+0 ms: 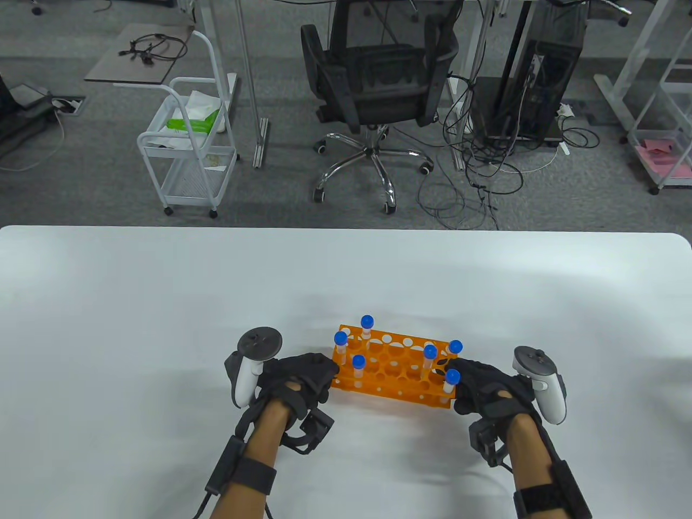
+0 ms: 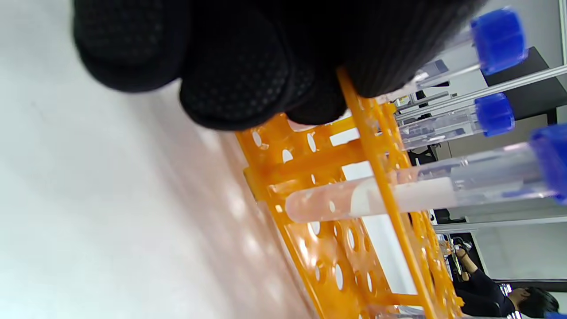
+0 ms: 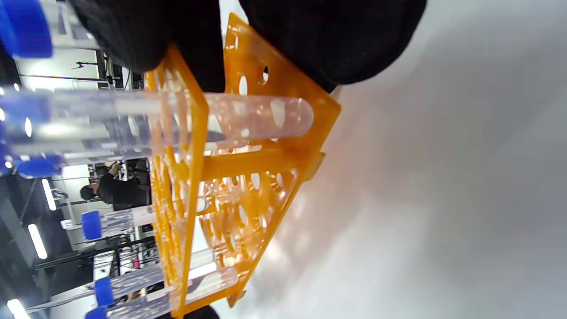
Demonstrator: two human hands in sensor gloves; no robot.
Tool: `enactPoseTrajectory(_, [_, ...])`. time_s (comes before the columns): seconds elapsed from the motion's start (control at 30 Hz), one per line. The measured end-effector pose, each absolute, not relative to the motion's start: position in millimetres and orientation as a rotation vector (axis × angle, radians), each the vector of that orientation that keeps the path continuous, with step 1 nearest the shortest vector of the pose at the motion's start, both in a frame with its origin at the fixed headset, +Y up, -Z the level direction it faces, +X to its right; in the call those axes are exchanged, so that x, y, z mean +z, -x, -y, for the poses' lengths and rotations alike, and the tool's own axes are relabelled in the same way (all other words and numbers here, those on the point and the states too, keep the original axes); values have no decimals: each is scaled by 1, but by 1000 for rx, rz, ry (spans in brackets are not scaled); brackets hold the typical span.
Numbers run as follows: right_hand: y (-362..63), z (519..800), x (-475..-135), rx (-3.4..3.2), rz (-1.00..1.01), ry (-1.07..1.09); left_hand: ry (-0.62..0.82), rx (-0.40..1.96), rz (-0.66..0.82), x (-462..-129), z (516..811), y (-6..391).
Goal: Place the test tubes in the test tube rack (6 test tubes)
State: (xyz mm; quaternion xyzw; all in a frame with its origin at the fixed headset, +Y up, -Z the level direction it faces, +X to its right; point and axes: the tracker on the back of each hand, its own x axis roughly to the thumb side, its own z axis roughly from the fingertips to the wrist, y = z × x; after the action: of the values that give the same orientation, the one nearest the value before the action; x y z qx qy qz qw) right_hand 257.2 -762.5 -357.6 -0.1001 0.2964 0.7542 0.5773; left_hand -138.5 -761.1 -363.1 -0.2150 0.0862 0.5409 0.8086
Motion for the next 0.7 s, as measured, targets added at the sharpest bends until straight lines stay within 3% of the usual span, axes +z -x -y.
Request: enactPoseTrajectory(0.7, [-232, 776, -367, 2004, -681, 315, 432, 1072, -279, -365, 776, 152])
